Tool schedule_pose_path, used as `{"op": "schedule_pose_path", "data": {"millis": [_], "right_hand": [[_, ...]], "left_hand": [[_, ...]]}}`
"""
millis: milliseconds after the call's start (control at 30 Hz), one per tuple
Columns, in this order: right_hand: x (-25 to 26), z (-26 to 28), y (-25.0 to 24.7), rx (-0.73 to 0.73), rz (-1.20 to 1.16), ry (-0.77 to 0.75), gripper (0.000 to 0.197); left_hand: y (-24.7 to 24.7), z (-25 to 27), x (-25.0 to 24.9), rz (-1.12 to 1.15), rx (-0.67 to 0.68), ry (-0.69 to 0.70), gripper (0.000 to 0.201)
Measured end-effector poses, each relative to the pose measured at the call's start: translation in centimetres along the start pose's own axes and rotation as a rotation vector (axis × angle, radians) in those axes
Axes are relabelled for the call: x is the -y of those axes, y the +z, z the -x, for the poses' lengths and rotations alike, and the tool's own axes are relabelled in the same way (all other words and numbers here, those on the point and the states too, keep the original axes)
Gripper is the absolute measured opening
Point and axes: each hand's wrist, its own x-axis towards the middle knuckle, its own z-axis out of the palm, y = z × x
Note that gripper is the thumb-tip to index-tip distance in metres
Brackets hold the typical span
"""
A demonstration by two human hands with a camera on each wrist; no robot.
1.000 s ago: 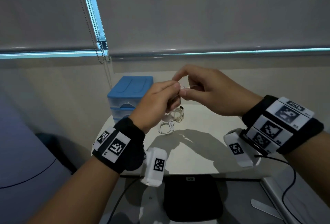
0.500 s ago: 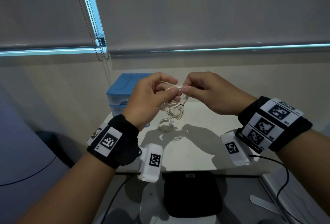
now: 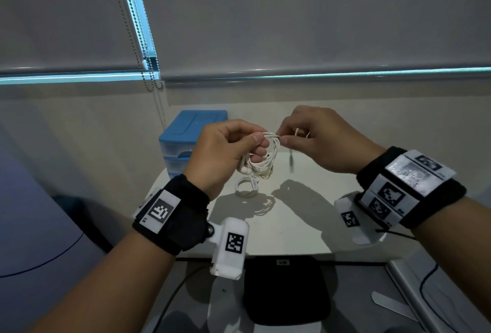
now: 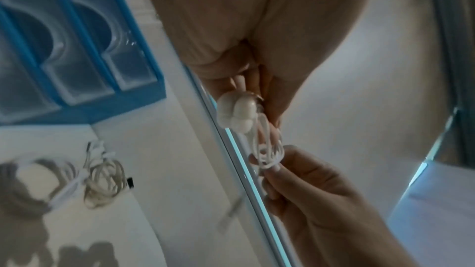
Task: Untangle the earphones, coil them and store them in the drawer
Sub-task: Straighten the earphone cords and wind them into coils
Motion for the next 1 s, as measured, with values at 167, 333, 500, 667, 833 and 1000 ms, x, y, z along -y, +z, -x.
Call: {"op": "schedule_pose_path", "data": {"millis": [167,333,500,667,833,1000], "right_hand": [[0.9,0.4,2.2,-0.069,-0.829,0.285,0.012],[2.1,0.1,2.3,-0.1,-1.117,0.367,0.014],[2.5,-0.3,3.1,-0.184,-1.057,0.459,0.034],[2.1,-0.3,3.2,-0.117,-1.163,0.645,0.039],[1.7,0.1,3.0,0.034,-1.322,0.678,0.028],[1.4,0.3,2.6,0.141,-1.177,0.559,0.025]], "left_hand": [[0.8,-0.1,0.7,0.08,-0.109,0.015,0.014],[1.0,-0.1,0.8,0.047,-0.166,0.077,0.013],[0.9,-0.1,1.2,-0.061,-0.16,0.096,0.013],[0.1,0.1,1.3,-0.155,-0.071,0.108,0.016],[-1.2,-0.4,1.7,-0.182,0.047,0.092,0.022],[-1.6,-0.4,2.0,-0.21,0.019,0.103,0.021]]}}
